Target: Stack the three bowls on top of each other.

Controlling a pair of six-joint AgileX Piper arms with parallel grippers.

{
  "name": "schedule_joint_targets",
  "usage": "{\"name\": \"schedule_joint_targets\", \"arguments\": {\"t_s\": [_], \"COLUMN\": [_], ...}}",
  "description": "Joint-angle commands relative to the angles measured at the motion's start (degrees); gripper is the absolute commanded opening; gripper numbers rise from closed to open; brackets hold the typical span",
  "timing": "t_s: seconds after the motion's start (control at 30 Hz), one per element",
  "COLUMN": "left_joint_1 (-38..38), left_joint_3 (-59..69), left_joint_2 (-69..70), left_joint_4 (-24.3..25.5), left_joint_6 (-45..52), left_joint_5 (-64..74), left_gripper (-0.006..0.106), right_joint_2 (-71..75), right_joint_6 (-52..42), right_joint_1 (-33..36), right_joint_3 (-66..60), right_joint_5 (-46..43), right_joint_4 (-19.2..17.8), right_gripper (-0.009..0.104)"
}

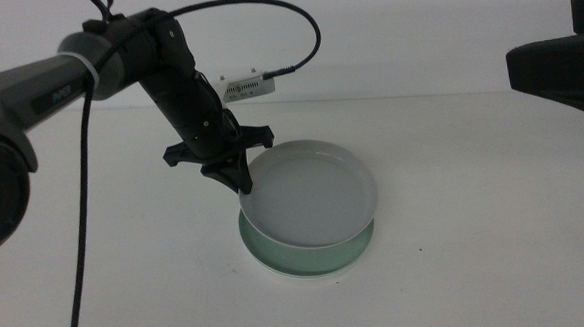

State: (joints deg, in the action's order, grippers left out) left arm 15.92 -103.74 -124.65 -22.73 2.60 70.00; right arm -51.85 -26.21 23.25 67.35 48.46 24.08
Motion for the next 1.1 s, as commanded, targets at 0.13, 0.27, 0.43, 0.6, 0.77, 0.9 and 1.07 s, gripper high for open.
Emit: {"name": "schedule_joint_targets", "arguments": {"t_s": [0.13,0.27,0.43,0.6,0.77,0.9,1.07], "left_joint_1": [0.09,0.09,0.18,0.68,0.68,0.68,0.55], "left_joint_3": [-0.08,0.05,0.26,0.39,3.25,4.51,4.41], "left_joint_2": [-0.74,-1.42,-1.76,-1.88,-1.42,-1.34,-1.30], "left_joint_4": [0.28,0.10,-0.05,0.04,-0.43,-0.91,-3.24], "left_joint_6": [0.12,0.51,1.02,2.02,1.87,2.20,3.85], "left_joint_5": [-0.04,-0.04,-0.04,-0.04,-0.04,-0.04,-0.04], "left_gripper": [-0.002,-0.002,-0.002,-0.002,-0.002,-0.002,0.002], "right_joint_2": [0.11,0.11,0.11,0.11,0.11,0.11,0.11], "right_joint_6": [-0.67,-0.67,-0.67,-0.67,-0.67,-0.67,-0.67], "right_joint_1": [-0.30,-0.30,-0.30,-0.30,-0.30,-0.30,-0.30], "right_joint_3": [-0.18,-0.18,-0.18,-0.18,-0.18,-0.18,-0.18], "right_joint_5": [-0.85,-0.85,-0.85,-0.85,-0.85,-0.85,-0.85], "right_joint_4": [0.08,0.08,0.08,0.08,0.08,0.08,0.08], "right_gripper": [0.093,0.093,0.093,0.093,0.093,0.093,0.093]}}
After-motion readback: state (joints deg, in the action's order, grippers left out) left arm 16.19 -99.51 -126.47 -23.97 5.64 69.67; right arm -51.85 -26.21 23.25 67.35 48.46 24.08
